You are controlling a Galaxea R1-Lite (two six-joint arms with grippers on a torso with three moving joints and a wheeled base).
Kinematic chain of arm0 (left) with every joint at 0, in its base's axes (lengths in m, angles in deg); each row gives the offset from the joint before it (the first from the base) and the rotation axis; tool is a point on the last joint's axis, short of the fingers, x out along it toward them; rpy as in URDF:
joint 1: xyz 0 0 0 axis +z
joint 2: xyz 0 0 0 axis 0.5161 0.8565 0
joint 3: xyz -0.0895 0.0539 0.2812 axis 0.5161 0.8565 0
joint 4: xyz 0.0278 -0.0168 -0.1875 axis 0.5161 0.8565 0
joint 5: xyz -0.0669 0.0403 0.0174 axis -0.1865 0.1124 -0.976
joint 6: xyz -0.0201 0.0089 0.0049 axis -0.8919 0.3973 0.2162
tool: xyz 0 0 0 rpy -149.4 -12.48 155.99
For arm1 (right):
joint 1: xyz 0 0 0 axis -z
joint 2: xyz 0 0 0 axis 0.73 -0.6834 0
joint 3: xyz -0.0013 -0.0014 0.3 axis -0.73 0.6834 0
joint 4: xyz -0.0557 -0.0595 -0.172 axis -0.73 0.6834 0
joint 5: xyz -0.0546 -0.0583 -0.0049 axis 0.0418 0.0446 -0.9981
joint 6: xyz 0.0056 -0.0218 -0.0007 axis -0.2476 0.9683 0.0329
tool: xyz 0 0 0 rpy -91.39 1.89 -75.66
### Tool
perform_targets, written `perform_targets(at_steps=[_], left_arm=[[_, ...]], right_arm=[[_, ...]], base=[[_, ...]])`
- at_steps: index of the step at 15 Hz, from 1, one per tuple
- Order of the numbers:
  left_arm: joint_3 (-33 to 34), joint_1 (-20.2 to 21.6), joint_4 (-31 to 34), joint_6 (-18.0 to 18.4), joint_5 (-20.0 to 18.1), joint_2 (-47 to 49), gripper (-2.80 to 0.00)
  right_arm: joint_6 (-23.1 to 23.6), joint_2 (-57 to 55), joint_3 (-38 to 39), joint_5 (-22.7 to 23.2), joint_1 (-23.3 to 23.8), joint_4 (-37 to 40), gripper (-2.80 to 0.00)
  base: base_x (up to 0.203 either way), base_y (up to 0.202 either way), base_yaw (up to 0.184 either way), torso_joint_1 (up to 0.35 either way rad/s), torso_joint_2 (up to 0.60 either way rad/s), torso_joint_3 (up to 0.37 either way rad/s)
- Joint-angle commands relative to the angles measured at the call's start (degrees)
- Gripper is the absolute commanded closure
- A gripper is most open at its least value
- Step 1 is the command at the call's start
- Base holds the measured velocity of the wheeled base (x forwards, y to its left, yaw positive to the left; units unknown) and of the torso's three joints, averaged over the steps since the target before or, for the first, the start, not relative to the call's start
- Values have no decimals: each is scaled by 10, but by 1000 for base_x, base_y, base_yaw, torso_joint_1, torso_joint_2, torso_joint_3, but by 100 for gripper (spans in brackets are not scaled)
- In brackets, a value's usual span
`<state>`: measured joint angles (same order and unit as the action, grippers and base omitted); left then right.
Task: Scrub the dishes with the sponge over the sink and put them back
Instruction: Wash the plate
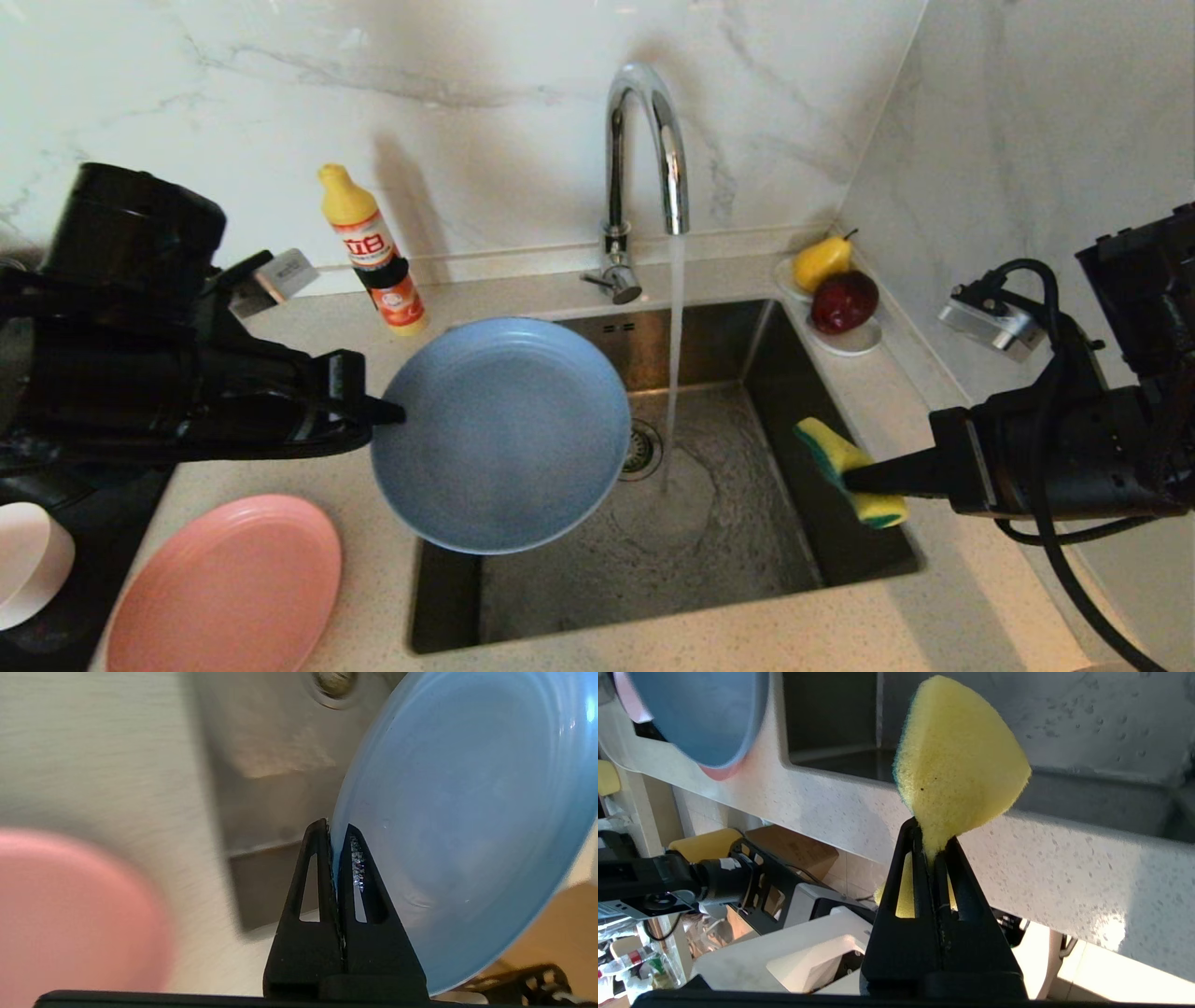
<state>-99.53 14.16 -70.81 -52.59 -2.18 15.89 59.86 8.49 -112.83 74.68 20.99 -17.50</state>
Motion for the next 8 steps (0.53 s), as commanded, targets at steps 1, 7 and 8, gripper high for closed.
perform_targets(at_steps=[1, 7, 8], left_arm=[[1, -39, -17, -9, 1, 58, 0], [-3, -83, -133, -44, 39, 183, 0], [-6, -84, -151, -45, 40, 201, 0]], right_arm=[[0, 2, 7, 2, 1, 1, 0], [4, 14, 9, 2, 1, 1, 0], [5, 14, 8, 2, 1, 1, 0]], base=[[0, 0, 0, 0, 0, 0], [0, 0, 0, 0, 0, 0], [0, 0, 0, 0, 0, 0]])
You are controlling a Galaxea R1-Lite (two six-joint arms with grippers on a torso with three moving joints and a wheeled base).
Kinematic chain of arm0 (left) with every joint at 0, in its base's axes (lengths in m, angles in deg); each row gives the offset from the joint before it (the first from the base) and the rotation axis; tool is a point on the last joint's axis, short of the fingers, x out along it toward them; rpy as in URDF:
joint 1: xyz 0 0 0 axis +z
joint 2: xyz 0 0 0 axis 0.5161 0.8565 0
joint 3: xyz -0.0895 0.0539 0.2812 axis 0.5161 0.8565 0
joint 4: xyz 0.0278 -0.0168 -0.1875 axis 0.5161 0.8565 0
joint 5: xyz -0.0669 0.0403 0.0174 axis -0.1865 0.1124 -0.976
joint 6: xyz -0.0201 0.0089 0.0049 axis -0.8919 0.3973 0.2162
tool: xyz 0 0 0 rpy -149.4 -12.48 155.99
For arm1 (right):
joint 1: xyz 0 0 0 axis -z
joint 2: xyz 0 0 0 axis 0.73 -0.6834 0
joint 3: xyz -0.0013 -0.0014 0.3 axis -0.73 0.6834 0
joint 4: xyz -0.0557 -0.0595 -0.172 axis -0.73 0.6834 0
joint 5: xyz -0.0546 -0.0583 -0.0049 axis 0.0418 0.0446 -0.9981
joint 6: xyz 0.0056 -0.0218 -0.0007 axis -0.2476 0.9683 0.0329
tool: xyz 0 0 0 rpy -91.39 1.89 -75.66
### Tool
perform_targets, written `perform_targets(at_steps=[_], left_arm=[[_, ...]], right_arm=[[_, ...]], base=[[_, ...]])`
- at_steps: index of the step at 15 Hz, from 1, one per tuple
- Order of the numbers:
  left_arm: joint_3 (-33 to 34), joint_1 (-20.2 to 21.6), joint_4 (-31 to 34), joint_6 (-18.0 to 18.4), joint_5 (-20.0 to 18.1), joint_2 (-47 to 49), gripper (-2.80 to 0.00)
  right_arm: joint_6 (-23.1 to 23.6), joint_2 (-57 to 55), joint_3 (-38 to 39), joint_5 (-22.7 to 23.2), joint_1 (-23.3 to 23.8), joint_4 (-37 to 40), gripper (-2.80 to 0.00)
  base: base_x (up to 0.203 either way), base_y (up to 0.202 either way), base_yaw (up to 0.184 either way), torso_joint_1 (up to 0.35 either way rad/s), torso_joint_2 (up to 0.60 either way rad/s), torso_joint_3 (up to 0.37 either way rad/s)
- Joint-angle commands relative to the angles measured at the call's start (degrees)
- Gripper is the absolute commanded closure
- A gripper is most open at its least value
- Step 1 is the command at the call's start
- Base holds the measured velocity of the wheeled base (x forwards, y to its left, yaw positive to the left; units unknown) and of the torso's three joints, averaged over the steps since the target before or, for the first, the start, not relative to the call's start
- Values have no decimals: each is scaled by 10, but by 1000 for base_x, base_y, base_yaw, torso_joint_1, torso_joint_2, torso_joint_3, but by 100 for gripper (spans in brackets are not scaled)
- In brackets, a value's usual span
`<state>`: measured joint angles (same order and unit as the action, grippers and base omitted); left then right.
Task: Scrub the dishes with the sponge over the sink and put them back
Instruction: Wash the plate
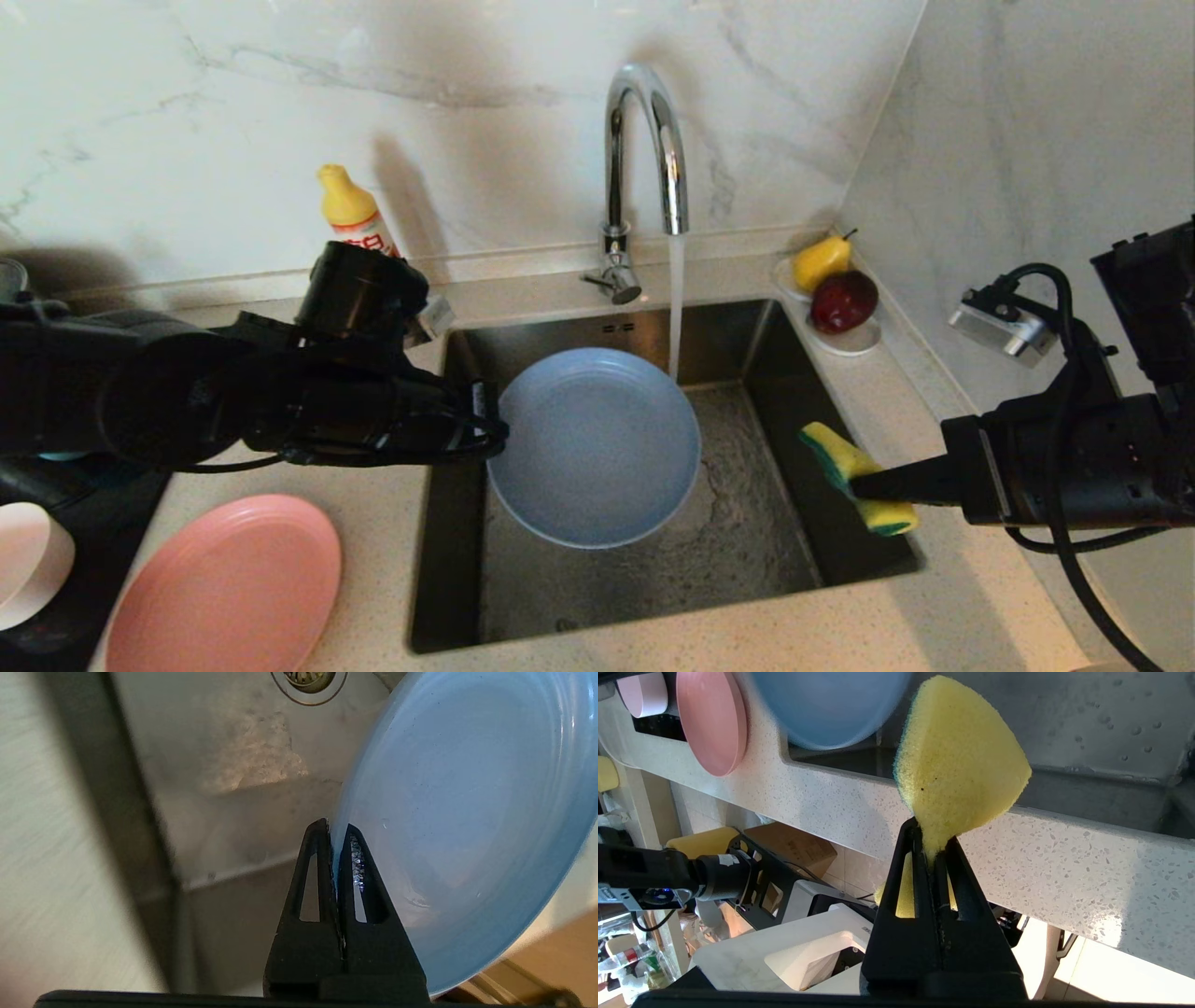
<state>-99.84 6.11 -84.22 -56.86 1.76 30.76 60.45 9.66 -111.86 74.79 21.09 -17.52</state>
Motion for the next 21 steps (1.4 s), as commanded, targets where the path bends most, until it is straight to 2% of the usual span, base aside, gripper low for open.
perform_targets(at_steps=[1, 7, 15, 19, 21], left_arm=[[-7, -4, -30, -4, 1, 68, 0], [-73, -37, -38, -26, 3, 133, 0], [-190, -40, -29, -83, 9, 210, 0], [-180, -58, -23, -84, 11, 214, 0], [-172, -57, -23, -84, 39, 207, 0]], right_arm=[[-1, 1, -2, 1, 0, 1, 0], [0, 4, 3, 1, 0, 1, 0], [0, 10, 4, 1, 0, 1, 0], [0, 10, 3, 1, 0, 1, 0], [0, 10, 3, 1, 0, 1, 0]], base=[[0, 0, 0, 0, 0, 0], [0, 0, 0, 0, 0, 0], [0, 0, 0, 0, 0, 0], [0, 0, 0, 0, 0, 0], [0, 0, 0, 0, 0, 0]])
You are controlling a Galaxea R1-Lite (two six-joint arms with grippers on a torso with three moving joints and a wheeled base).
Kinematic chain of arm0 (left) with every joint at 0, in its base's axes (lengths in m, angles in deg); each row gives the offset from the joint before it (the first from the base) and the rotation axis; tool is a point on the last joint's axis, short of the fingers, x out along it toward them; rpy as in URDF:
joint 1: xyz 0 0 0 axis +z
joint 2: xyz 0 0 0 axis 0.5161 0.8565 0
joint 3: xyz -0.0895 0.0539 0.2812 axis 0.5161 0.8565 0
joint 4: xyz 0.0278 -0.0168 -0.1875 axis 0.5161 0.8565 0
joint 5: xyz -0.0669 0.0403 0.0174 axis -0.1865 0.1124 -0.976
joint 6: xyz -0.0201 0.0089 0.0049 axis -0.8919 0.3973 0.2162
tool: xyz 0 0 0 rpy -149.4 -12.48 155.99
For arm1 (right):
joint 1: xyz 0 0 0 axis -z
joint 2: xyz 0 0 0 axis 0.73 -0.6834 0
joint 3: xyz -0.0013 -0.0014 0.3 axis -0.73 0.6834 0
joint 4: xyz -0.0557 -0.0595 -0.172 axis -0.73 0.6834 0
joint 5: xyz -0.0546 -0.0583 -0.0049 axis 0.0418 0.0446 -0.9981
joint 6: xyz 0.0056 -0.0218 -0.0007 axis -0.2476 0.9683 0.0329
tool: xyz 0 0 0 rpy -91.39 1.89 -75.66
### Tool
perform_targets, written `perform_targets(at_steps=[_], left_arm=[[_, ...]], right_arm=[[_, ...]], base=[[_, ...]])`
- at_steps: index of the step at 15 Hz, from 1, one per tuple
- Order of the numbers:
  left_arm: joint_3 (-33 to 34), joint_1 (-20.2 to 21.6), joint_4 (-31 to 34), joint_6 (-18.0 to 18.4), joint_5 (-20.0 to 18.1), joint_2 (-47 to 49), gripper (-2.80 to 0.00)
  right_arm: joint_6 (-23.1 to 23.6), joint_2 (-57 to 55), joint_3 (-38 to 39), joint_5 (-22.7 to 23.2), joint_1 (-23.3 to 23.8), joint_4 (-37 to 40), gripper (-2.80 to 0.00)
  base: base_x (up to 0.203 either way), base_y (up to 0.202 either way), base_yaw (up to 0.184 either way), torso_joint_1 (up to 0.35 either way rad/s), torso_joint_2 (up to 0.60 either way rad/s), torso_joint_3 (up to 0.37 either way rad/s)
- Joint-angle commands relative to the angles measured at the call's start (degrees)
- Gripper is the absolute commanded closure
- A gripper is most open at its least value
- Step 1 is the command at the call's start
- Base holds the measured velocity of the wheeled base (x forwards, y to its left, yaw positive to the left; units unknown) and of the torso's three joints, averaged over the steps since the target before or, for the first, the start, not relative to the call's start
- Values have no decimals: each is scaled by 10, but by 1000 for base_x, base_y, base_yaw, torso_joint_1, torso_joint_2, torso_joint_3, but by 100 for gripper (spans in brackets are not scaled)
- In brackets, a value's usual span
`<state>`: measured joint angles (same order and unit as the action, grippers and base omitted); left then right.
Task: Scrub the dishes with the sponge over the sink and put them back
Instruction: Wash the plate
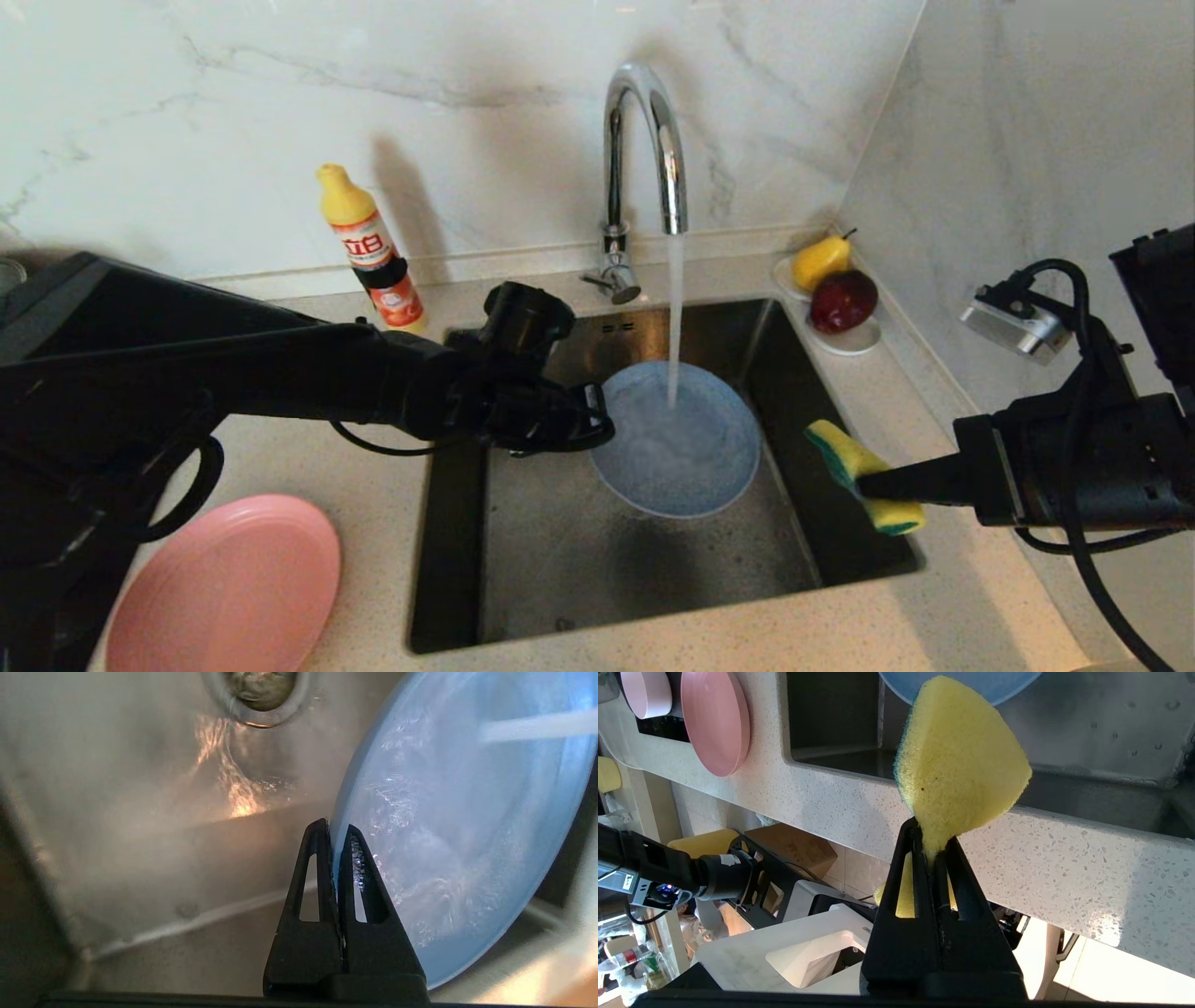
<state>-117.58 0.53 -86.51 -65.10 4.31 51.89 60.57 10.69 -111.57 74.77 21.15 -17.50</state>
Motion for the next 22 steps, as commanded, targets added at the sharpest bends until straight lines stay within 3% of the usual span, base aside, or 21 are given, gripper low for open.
perform_targets(at_steps=[1, 7, 11, 16, 19, 22], left_arm=[[11, 1, -1, -1, 32, -8, 0], [76, 50, -5, 53, 87, -138, 0], [148, 71, -35, 122, 188, -237, 0], [304, 74, -311, 243, 227, -307, 0], [353, 81, -428, 264, 229, -315, 0], [360, 86, -471, 274, 228, -316, 0]], right_arm=[[-1, -1, -1, 2, -1, 1, 0], [-2, -7, 5, 3, -8, 1, 0], [-2, -13, 10, 3, -9, 1, 0], [-2, -16, 10, 3, -17, 2, 0], [-2, -15, 16, 3, -18, 3, 0], [-2, -16, 26, 3, -18, 2, 0]], base=[[0, 0, 0, 0, 0, 0], [0, 0, 0, 0, 0, 0], [0, 0, 0, 0, 0, 0], [0, 0, 0, 0, 0, 0], [0, 0, 0, 0, 0, 0], [0, 0, 0, 0, 0, 0]])
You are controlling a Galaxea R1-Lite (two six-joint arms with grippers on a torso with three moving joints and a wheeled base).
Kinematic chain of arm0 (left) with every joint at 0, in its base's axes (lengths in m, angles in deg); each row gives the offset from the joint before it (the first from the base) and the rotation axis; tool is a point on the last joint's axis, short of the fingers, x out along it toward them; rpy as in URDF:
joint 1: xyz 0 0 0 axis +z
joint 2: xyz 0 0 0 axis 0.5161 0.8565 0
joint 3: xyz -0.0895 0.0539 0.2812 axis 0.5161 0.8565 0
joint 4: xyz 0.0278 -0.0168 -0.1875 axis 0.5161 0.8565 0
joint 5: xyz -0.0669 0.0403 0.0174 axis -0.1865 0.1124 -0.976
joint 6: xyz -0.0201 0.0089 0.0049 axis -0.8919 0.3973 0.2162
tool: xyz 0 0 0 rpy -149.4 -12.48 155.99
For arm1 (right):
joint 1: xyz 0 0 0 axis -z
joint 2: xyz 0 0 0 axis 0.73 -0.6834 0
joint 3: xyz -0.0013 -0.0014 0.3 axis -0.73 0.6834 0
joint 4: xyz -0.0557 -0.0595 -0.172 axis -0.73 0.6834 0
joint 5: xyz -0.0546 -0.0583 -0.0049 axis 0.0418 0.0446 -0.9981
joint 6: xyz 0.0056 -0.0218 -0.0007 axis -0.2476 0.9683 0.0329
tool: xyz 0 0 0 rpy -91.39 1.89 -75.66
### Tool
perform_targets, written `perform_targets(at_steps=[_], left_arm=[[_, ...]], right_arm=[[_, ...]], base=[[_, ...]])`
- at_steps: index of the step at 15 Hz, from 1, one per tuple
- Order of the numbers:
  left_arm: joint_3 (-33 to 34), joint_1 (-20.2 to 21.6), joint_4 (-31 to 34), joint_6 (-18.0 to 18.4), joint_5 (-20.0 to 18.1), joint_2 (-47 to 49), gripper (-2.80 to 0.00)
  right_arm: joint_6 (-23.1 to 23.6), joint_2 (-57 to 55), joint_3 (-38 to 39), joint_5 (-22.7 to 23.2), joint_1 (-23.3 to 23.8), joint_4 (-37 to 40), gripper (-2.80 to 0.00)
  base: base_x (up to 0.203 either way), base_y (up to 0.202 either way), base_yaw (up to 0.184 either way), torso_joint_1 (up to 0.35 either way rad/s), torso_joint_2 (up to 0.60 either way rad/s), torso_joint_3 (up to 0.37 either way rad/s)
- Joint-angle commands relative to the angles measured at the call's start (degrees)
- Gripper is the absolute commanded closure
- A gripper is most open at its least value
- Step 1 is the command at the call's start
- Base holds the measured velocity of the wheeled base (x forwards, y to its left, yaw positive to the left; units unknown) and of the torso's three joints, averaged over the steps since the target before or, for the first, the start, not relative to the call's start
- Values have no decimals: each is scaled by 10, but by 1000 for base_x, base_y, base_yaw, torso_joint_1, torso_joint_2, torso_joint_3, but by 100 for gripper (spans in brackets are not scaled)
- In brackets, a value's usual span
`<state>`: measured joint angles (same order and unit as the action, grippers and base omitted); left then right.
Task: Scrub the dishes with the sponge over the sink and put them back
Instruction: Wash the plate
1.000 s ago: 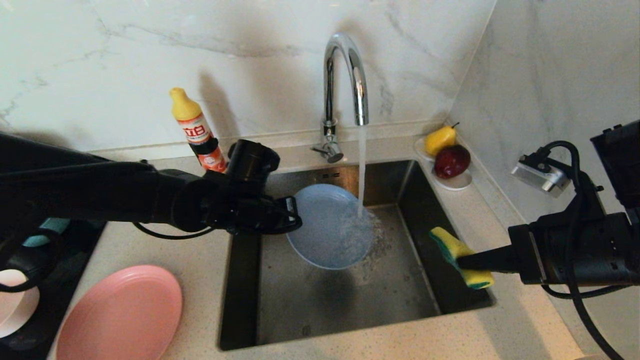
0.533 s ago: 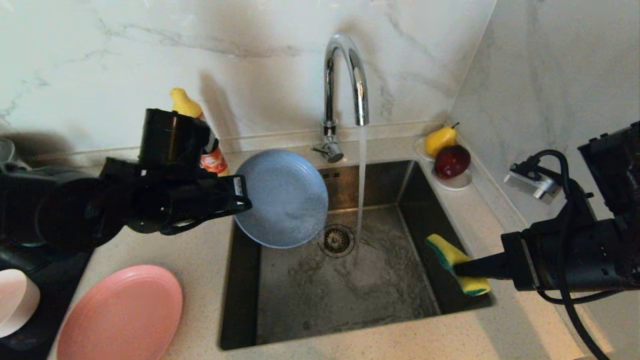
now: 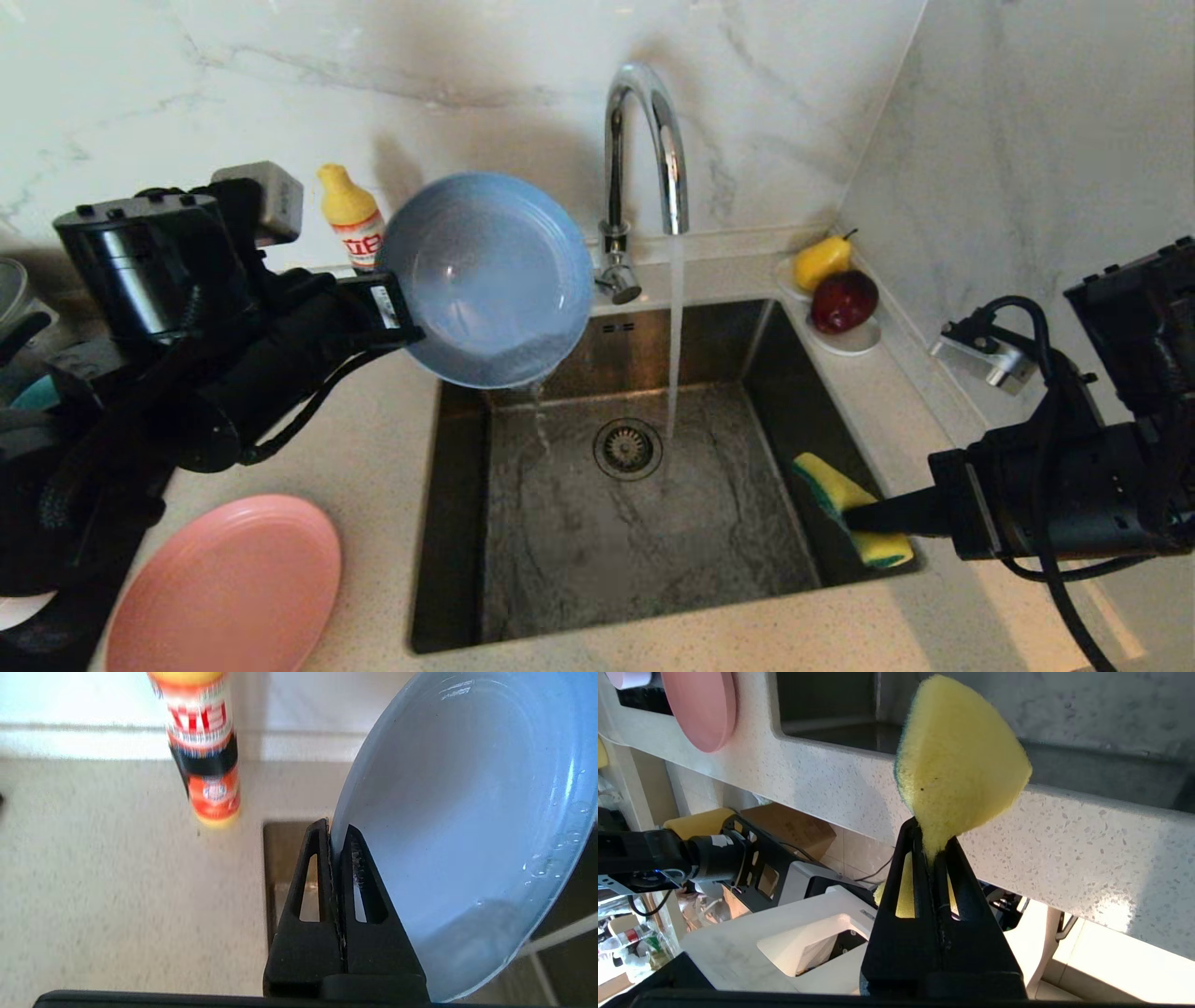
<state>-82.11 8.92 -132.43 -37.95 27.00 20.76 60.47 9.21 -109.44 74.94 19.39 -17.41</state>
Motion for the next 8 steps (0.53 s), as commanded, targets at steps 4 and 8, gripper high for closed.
perform_targets(at_steps=[4, 8], left_arm=[[33, 2, -24, -3, -2, -10, 0], [53, 1, 34, -10, -17, -27, 0]], right_arm=[[-2, -9, 9, 1, 0, 0, 0], [-2, 7, -19, 2, -9, 1, 0]], base=[[0, 0, 0, 0, 0, 0], [0, 0, 0, 0, 0, 0]])
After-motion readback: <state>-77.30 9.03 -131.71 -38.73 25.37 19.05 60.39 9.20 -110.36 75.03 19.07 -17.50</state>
